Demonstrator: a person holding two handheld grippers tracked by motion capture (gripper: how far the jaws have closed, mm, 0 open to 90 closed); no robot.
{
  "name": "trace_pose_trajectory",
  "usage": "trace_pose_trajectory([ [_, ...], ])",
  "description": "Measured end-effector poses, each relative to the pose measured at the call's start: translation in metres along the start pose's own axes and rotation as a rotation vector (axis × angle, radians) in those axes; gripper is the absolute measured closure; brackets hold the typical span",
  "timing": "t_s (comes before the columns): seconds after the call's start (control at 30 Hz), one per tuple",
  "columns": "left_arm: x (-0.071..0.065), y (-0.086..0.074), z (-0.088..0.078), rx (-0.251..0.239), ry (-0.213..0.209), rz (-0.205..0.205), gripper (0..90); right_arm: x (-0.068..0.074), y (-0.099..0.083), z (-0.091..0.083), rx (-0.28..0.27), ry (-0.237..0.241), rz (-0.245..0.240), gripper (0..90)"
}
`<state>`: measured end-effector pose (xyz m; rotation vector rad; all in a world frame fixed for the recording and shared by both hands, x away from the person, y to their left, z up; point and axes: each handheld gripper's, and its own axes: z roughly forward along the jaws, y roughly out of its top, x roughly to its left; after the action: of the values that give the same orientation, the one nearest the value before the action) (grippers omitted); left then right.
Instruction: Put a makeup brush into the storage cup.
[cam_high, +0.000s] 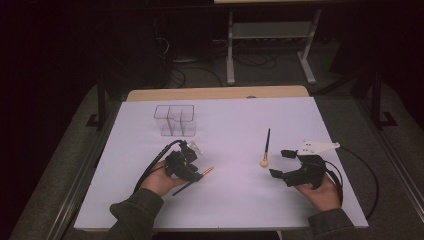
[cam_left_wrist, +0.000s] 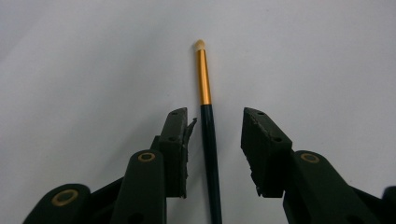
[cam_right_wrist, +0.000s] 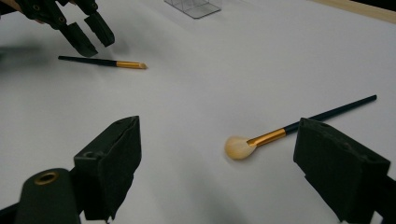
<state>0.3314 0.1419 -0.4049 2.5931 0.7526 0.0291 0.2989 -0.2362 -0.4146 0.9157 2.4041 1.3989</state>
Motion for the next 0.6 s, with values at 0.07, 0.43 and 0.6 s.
trace_pose_trajectory([
  [0.07,0.0003,-0.0004,0.0014,0.000,0.001,-0.008,62.5,0.0001,-0.0001,0.0006,0.003,0.000,0.000,14.2],
  [0.43,0.0022,-0.0024,0.0079,0.027,-0.006,-0.017,68.7,0.0005,-0.0001,0.0016,0.008,-0.001,-0.001,14.2],
  [0.6,0.0011,-0.0026,0.0092,0.035,-0.004,-0.013,70.5,0.0012,0.0002,0.0022,0.011,-0.001,-0.001,14.2],
])
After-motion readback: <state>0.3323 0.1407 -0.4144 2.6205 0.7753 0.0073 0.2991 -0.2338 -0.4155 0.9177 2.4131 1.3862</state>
